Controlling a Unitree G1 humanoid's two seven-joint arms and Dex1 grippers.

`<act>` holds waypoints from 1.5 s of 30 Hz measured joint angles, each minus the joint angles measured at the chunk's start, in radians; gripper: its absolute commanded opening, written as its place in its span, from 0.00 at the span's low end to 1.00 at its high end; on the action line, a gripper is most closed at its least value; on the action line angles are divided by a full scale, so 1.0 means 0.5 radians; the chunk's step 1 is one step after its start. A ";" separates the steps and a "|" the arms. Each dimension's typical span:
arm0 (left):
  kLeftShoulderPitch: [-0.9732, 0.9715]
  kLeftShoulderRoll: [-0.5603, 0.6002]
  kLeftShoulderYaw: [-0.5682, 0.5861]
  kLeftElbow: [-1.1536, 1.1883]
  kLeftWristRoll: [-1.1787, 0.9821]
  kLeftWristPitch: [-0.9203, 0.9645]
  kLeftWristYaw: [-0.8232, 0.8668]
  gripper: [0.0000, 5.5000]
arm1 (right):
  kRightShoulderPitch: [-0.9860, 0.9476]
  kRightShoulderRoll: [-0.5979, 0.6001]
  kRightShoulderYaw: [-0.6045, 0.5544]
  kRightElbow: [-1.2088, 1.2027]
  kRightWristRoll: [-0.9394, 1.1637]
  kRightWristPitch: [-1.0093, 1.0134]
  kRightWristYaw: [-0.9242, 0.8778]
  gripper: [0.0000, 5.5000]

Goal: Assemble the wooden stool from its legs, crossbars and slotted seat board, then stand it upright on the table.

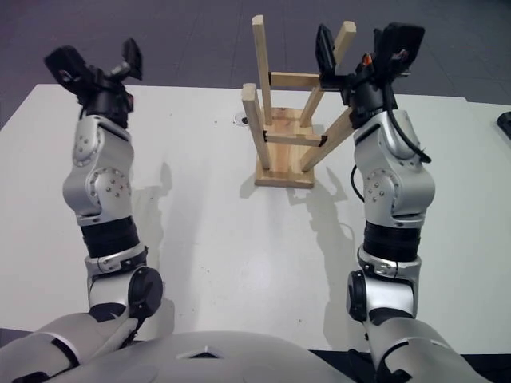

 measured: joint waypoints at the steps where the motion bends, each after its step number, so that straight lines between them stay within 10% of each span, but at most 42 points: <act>1: 0.026 -0.029 -0.052 0.006 -0.001 0.025 -0.015 0.98 | -0.016 0.024 -0.003 0.036 -0.015 -0.040 0.012 0.98; 9: 0.039 -0.178 -0.262 0.032 0.006 0.052 -0.036 0.98 | -0.095 0.226 -0.190 0.151 0.122 -0.274 0.085 0.98; 15: -0.022 -0.199 -0.130 0.121 0.027 0.012 0.164 0.98 | -0.067 0.139 -0.711 0.119 -0.049 -0.414 -0.525 0.98; 27: -0.109 -0.138 -0.581 0.263 0.122 0.251 -0.185 0.98 | 0.552 0.204 -0.102 -0.068 -0.658 -0.155 -0.475 0.98; 35: -0.106 -0.136 -0.675 0.278 0.179 0.270 -0.254 0.98 | 0.582 0.212 -0.172 -0.105 -0.695 -0.124 -0.484 0.98; 45: -0.071 -0.130 -0.103 0.272 0.220 0.207 0.313 0.98 | 0.546 0.120 -0.682 0.128 -0.773 -0.068 -0.815 0.98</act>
